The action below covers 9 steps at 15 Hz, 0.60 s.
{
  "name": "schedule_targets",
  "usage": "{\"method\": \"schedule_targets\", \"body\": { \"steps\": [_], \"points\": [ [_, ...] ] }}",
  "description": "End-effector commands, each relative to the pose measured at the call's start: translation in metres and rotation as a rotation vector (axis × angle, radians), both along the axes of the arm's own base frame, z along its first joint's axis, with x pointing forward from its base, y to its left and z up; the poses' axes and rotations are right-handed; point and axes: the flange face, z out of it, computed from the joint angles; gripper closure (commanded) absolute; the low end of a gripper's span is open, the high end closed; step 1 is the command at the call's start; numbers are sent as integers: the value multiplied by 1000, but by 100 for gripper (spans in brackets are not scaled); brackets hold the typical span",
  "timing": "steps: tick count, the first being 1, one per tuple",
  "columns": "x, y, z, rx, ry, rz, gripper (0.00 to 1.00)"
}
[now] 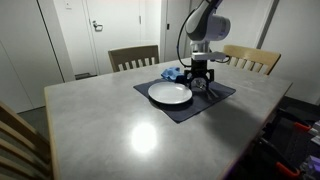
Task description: Put the spoon on the plate
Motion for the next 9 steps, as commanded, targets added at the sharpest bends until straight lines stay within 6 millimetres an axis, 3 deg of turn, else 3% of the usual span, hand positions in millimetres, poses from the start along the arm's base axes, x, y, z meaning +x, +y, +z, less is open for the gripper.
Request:
{"method": "schedule_targets", "body": {
  "steps": [1, 2, 5, 7, 9],
  "points": [
    [1, -5, -5, 41, 1, 0, 8],
    [1, -5, -5, 43, 0, 0, 9],
    [1, -5, -5, 49, -7, 1, 26],
    [2, -4, -4, 59, -16, 1, 50],
    [3, -3, -3, 65, -22, 3, 61]
  ]
}}
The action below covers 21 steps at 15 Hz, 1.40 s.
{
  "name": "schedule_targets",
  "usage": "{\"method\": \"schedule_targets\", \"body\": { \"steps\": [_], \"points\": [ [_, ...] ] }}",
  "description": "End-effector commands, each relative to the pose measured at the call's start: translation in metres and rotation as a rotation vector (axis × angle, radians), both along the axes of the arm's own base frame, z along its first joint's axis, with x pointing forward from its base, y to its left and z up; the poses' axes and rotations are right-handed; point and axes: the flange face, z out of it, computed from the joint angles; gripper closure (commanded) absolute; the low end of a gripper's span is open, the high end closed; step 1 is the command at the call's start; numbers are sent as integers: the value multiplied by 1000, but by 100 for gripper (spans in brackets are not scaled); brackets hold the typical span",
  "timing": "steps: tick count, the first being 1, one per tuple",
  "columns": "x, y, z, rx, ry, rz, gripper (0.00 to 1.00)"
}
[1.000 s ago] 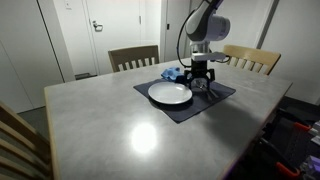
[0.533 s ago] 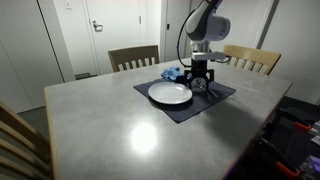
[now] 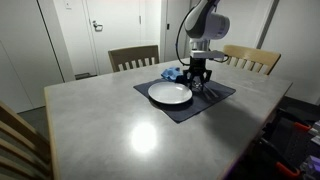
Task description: Put the spoon on the plate
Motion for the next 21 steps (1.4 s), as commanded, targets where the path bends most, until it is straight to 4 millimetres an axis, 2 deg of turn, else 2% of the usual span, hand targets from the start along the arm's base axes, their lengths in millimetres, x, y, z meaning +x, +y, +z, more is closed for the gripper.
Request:
{"method": "schedule_targets", "body": {
  "steps": [1, 2, 3, 5, 7, 8, 10, 11, 13, 21],
  "points": [
    [-3, -5, -9, 33, 0, 4, 63],
    [-3, -6, -9, 34, -1, 3, 66],
    [-4, -6, -9, 35, -1, 3, 74],
    [-4, -6, -9, 36, -1, 3, 76],
    [-4, -6, -9, 37, -1, 3, 91],
    [-5, -6, -9, 38, 0, 2, 89],
    [-5, -5, -10, 39, 2, -1, 94],
    [-6, -6, -11, 38, 6, -3, 66],
    [-9, -8, -13, 37, 12, -11, 59],
    [-20, -21, -20, 61, -7, 69, 3]
  ]
}}
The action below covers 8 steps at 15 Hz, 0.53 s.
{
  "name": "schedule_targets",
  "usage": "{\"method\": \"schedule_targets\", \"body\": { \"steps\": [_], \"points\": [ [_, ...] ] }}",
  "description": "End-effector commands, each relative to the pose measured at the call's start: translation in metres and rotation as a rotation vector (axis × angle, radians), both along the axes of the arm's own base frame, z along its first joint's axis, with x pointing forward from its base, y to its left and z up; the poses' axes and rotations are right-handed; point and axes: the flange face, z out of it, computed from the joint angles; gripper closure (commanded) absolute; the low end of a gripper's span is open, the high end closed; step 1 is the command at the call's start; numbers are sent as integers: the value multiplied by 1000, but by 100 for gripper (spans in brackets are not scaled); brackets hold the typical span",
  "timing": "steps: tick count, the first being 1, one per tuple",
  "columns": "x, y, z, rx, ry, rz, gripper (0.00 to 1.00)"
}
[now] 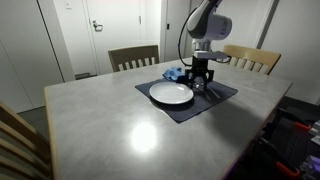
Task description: Put the spoon on the plate
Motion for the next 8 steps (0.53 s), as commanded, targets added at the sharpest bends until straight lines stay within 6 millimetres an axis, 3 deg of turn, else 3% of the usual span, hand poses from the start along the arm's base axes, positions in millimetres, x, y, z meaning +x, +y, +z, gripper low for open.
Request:
{"method": "schedule_targets", "body": {
  "steps": [1, 8],
  "points": [
    [-17, -9, -15, 31, -11, 53, 0],
    [-39, -6, -5, 17, -50, 91, 0]
  ]
}}
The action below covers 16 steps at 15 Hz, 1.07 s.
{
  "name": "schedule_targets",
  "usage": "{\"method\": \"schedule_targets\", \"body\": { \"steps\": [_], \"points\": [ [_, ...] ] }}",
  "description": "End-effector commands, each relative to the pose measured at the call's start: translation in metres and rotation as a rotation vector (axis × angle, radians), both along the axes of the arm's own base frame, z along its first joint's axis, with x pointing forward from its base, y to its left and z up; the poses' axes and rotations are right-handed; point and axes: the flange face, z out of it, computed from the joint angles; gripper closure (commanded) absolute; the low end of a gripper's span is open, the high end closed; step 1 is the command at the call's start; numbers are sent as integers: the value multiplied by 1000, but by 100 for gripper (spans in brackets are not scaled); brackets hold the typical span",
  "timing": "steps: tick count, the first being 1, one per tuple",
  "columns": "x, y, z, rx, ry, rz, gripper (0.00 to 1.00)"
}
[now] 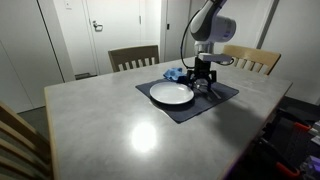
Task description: Put the spoon on the plate
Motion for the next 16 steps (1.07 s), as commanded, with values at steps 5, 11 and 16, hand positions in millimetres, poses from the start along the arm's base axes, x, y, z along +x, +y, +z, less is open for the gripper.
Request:
{"method": "schedule_targets", "body": {
  "steps": [5, 11, 16],
  "points": [
    [-29, -9, 5, -1, -17, -7, 0],
    [-30, -9, 11, 7, -20, -13, 0],
    [-23, -7, 23, 6, -29, -4, 18]
  ]
}}
